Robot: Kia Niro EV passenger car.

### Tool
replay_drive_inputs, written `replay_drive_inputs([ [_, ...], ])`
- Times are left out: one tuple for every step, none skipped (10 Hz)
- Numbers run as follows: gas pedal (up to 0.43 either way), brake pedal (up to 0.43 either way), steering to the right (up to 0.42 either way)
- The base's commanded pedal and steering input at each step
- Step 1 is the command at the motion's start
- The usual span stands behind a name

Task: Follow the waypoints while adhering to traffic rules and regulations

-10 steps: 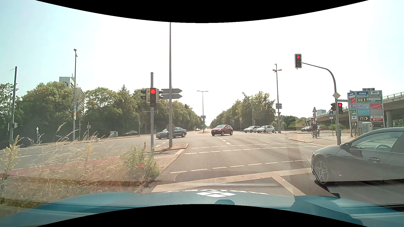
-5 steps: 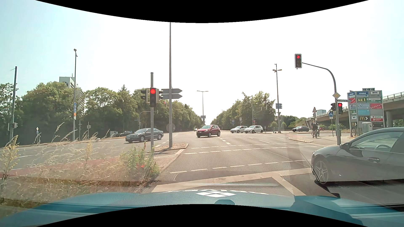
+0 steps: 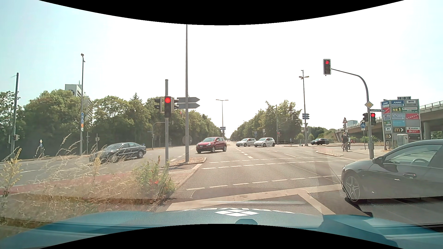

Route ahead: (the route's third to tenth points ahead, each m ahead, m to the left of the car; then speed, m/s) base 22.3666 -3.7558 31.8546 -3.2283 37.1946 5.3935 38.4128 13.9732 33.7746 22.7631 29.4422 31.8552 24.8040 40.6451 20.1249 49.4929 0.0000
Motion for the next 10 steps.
replay_drive_inputs([
  [0.000,0.329,-0.003],
  [0.000,0.329,-0.003],
  [0.000,0.329,-0.003],
  [0.000,0.329,-0.003],
  [0.000,0.329,-0.003],
  [0.000,0.329,-0.003],
  [0.000,0.329,-0.003],
  [0.000,0.329,-0.003],
  [0.000,0.329,-0.003],
  [0.000,0.329,-0.003],
])
